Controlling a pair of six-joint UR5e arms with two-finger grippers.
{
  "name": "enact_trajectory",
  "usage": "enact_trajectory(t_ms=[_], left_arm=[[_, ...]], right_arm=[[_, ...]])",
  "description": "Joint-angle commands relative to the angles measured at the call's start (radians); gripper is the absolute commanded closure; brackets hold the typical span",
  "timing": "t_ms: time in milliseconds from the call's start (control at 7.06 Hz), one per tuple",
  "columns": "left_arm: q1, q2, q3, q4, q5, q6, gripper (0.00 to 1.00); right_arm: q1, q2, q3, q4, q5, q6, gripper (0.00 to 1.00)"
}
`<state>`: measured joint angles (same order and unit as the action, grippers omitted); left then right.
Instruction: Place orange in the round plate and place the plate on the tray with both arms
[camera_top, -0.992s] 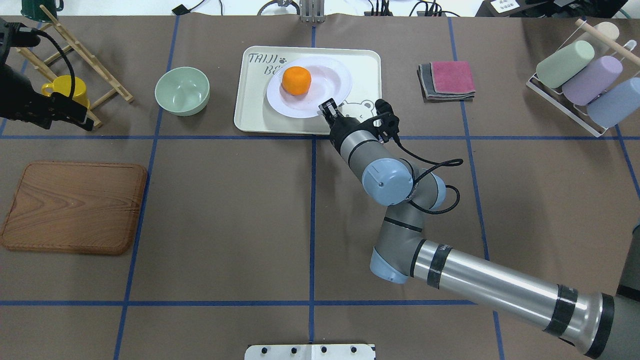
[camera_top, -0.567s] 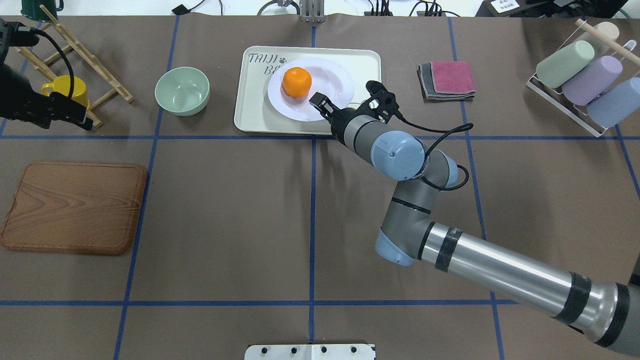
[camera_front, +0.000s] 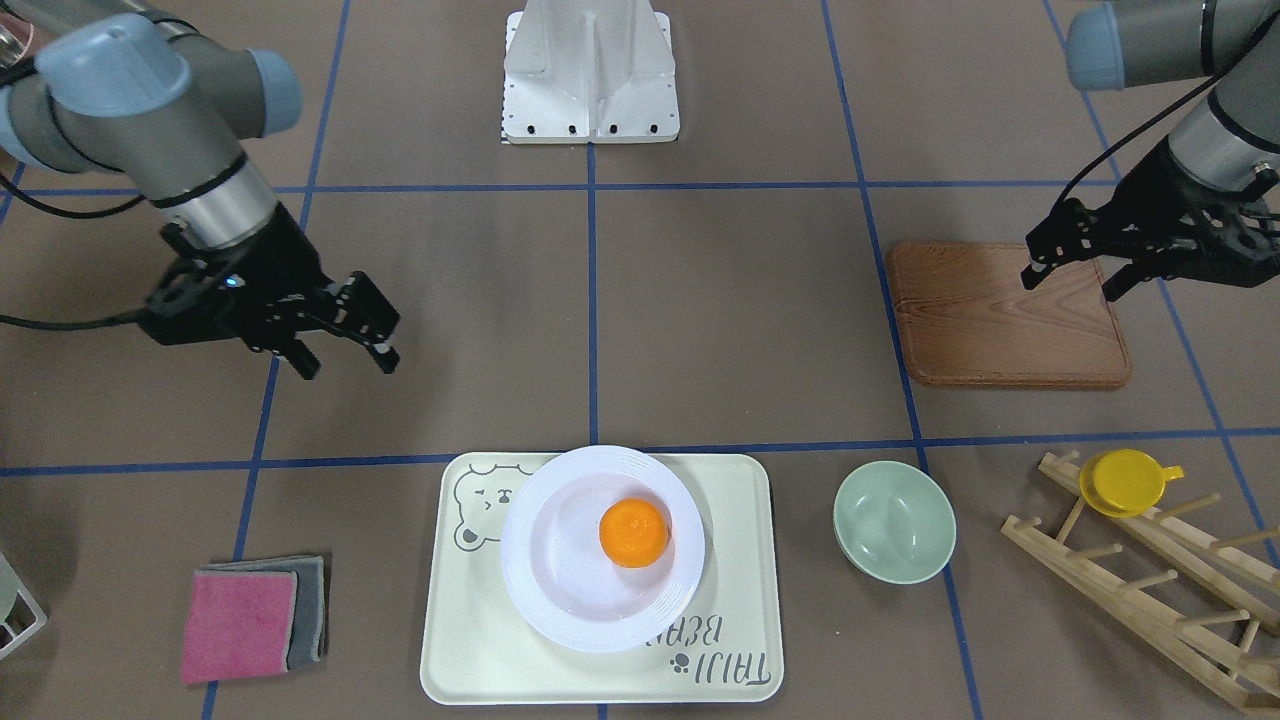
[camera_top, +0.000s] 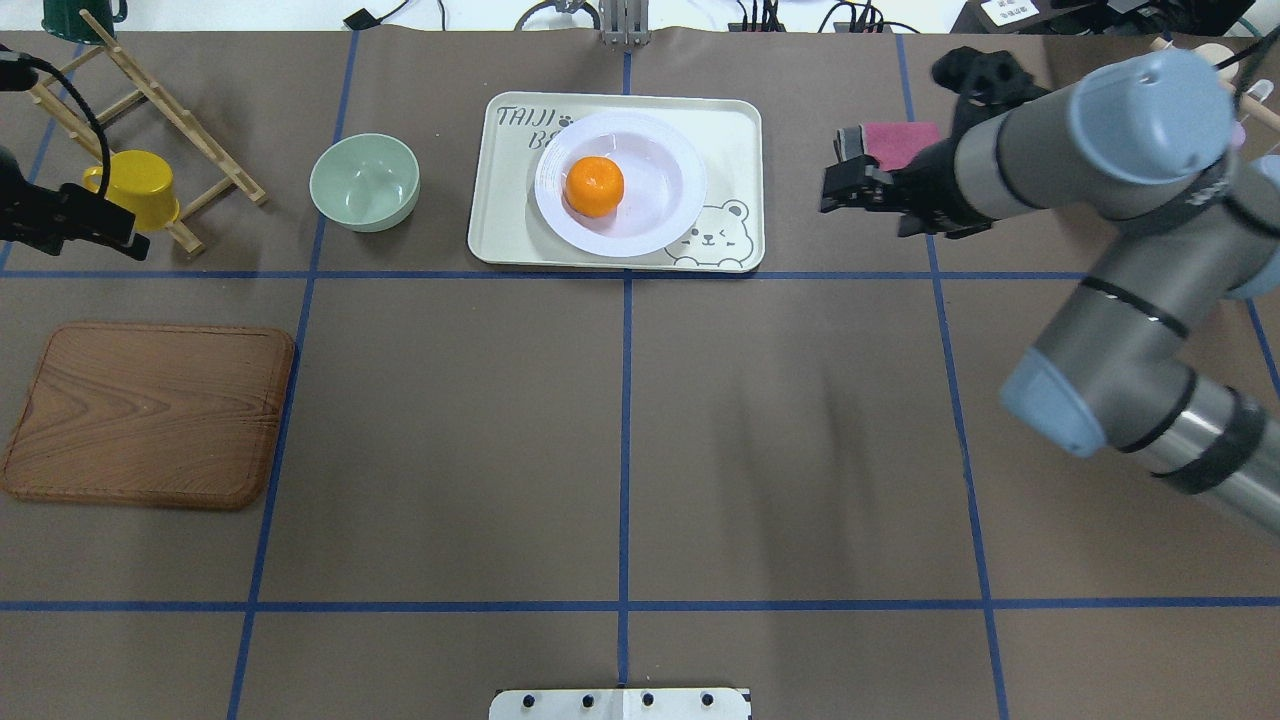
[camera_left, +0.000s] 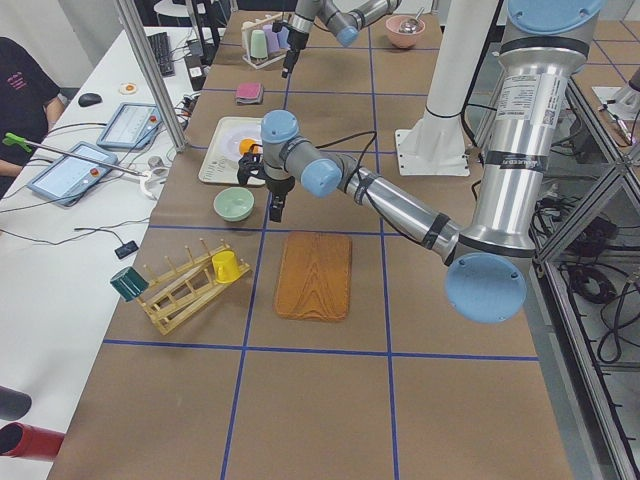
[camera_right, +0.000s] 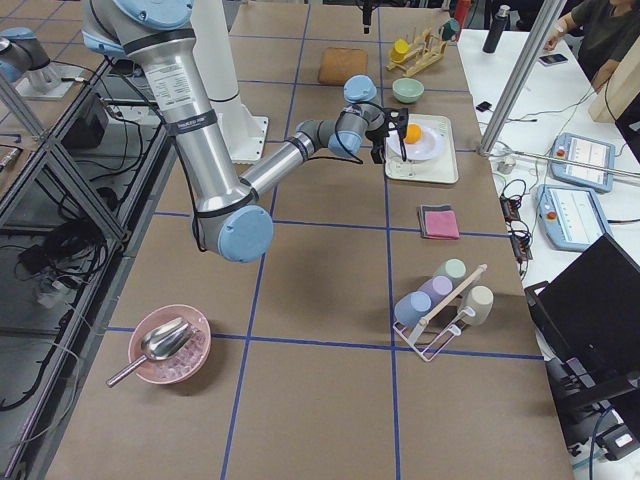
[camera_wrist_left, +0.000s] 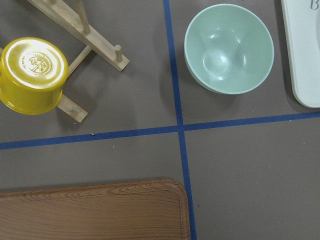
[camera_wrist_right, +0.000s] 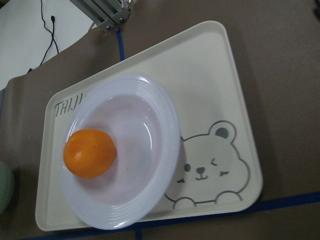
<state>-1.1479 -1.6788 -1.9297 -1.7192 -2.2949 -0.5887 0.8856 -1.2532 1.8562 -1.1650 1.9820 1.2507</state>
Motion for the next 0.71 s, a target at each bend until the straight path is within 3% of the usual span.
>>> enact_trajectory(t_ms=[0, 142, 283, 567], left_arm=[[-0.090, 0.094, 0.018, -0.002, -0.001, 0.230, 0.03], [-0.116, 0.126, 0.023, -0.002, 0.000, 0.307, 0.03], [-0.137, 0.142, 0.038, 0.001, 0.002, 0.367, 0.03], [-0.161, 0.168, 0.118, 0.018, 0.002, 0.499, 0.03]], right_arm=[[0.245, -0.223, 0.090, -0.084, 0.134, -0.361, 0.00], [0.376, -0.329, 0.078, -0.096, 0.267, -0.688, 0.00], [0.473, -0.442, 0.080, -0.111, 0.318, -0.876, 0.00], [0.536, -0.555, 0.060, -0.203, 0.308, -1.005, 0.00]])
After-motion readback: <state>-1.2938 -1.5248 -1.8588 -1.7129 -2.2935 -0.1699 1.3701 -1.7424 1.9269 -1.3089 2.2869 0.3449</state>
